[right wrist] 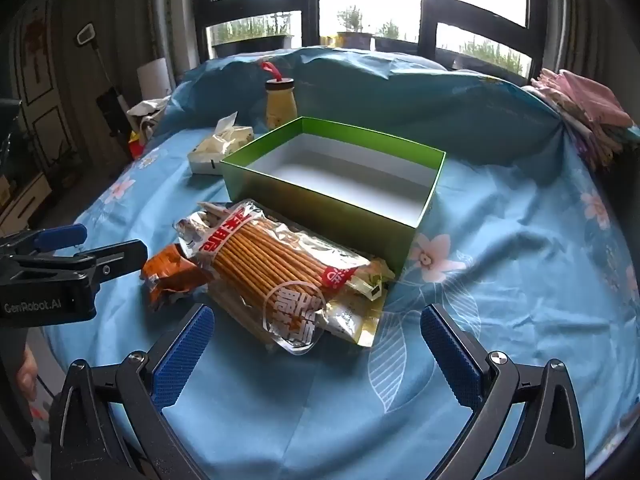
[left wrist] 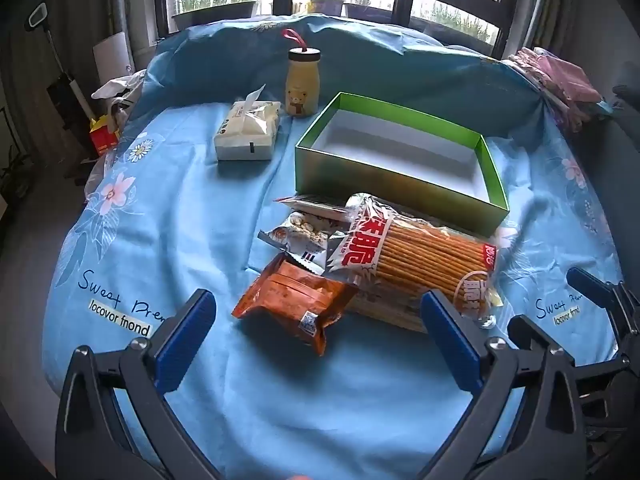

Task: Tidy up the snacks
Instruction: 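Move the left gripper toward the breadstick bag beside the green box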

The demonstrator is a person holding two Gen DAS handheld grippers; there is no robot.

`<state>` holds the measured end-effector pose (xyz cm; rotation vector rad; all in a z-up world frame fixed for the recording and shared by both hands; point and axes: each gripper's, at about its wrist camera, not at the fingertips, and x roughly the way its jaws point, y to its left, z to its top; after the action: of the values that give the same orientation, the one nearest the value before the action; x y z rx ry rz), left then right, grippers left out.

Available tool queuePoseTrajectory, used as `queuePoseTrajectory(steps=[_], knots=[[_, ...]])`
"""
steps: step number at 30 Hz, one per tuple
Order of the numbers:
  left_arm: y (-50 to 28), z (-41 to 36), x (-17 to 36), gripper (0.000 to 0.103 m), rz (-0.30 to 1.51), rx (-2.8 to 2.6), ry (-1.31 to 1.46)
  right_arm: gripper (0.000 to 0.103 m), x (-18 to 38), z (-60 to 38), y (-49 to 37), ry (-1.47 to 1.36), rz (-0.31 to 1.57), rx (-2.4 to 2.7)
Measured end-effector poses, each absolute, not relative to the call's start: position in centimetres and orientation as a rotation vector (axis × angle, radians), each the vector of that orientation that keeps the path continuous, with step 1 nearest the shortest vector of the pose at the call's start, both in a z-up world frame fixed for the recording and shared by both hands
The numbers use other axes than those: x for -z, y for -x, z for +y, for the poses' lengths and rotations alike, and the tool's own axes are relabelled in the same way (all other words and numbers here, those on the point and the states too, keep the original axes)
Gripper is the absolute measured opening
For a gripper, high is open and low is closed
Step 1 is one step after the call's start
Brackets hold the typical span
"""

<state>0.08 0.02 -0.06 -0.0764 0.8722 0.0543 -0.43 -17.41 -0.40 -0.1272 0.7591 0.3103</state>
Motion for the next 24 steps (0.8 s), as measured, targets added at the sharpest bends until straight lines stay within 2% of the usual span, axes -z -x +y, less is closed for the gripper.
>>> queuePoseTrajectory(steps=[24], knots=[[-0.29,-0.08,0.55,0.103,0.861,-0.004,0.096,0.103,0.88,-17.22,0.3,0.109,0.768,-0.312]])
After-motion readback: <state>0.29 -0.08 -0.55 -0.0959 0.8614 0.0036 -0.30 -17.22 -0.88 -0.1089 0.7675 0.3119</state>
